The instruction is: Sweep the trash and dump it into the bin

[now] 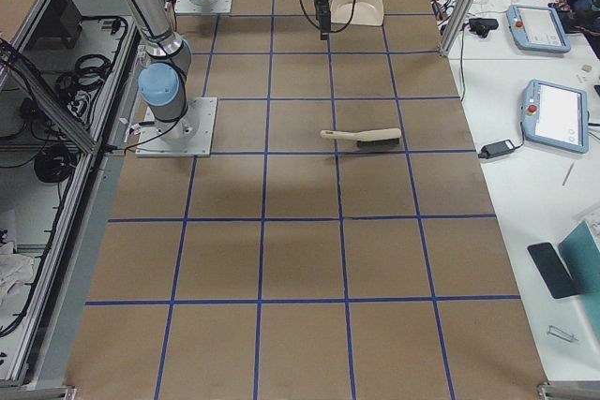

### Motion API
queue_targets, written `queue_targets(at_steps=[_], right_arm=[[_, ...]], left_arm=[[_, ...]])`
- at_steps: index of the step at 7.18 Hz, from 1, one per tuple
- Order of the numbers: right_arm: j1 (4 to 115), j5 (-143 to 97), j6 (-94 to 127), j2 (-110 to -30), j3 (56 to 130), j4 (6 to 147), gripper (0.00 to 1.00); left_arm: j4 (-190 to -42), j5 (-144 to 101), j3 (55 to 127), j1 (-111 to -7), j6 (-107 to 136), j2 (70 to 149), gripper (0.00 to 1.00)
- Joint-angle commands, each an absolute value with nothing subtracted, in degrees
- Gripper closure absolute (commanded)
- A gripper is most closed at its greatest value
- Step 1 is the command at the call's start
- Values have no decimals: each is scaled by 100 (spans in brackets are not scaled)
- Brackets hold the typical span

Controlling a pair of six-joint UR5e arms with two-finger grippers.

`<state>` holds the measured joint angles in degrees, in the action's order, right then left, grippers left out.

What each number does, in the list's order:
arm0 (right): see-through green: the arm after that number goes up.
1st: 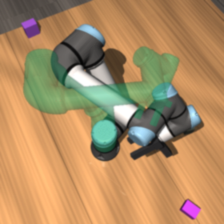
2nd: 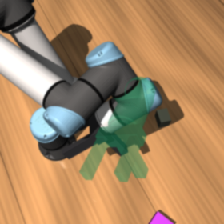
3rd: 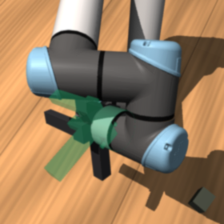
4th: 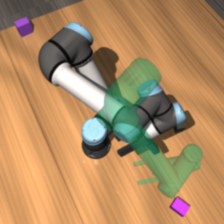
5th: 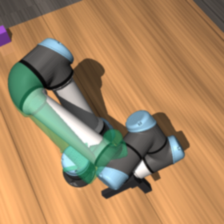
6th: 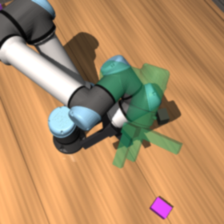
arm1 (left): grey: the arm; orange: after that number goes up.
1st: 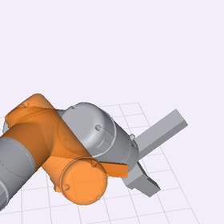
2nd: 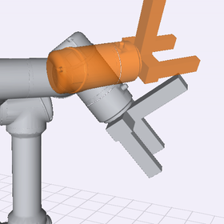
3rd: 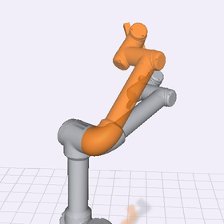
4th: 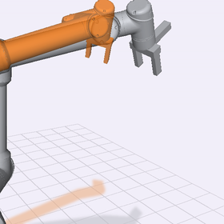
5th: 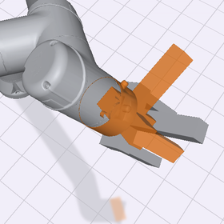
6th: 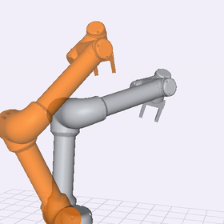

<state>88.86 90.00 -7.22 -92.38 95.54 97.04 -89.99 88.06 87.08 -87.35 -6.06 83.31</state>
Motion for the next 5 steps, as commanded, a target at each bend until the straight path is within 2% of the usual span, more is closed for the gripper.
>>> queue_targets(at_steps=[1,5], right_arm=[[8886,8974,-721,-9246,9554,9721,0],[8886,8956,-721,-9246,9554,9712,0]], left_arm=[[-8983,8807,8736,-8719,-668,8306,0],[-8956,8885,8771,-8736,-712,8280,0]])
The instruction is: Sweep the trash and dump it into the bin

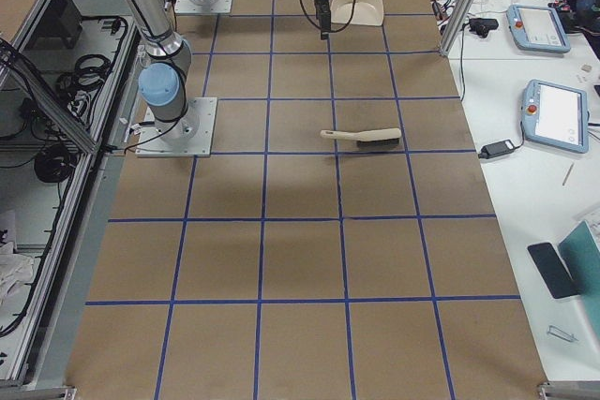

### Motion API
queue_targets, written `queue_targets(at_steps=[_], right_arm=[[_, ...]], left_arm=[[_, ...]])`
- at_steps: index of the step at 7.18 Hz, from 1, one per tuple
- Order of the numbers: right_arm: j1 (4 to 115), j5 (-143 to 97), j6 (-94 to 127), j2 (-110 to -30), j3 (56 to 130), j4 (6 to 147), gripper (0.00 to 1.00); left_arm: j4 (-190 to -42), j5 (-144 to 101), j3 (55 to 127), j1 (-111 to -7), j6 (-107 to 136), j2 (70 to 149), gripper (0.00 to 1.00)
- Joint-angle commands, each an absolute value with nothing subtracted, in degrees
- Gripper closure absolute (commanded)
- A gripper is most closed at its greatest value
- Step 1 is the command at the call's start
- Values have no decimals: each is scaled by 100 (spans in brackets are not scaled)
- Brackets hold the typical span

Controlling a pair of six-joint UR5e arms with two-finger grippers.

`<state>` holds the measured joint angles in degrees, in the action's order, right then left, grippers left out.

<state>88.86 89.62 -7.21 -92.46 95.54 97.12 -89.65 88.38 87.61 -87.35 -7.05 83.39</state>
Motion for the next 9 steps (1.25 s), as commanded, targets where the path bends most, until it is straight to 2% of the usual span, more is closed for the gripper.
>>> queue_targets(at_steps=[1,9], right_arm=[[8886,8956,-721,-9246,9554,9703,0],[8895,8982,-686,-9246,9554,9668,0]], left_arm=[[-8956,8877,8780,-8736,-712,8253,0],[-8789,8868,8833,-8745,-712,8297,0]])
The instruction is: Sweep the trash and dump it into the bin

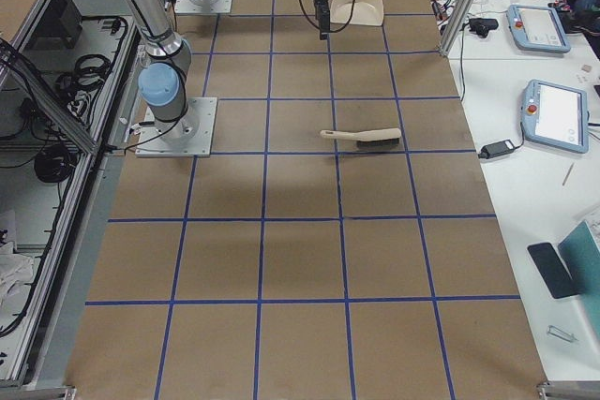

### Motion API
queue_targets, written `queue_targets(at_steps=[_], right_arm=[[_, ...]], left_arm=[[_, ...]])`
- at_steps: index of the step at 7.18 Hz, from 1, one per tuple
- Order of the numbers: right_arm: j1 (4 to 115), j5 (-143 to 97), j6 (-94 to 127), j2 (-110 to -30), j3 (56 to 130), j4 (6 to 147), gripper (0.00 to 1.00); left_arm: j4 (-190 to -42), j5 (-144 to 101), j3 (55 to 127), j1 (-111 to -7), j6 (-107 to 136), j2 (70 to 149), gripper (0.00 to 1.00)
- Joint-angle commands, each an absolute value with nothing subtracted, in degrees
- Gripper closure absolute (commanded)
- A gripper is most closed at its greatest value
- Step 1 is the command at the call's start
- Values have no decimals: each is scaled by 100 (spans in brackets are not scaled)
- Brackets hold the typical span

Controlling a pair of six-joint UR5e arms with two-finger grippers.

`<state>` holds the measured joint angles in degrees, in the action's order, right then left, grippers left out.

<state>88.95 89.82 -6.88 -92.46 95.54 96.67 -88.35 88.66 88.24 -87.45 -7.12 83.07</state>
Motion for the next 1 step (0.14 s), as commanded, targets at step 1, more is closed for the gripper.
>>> queue_targets(at_steps=[1], right_arm=[[8895,8982,-686,-9246,9554,9677,0]], left_arm=[[-8789,8868,8833,-8745,-712,8314,0]])
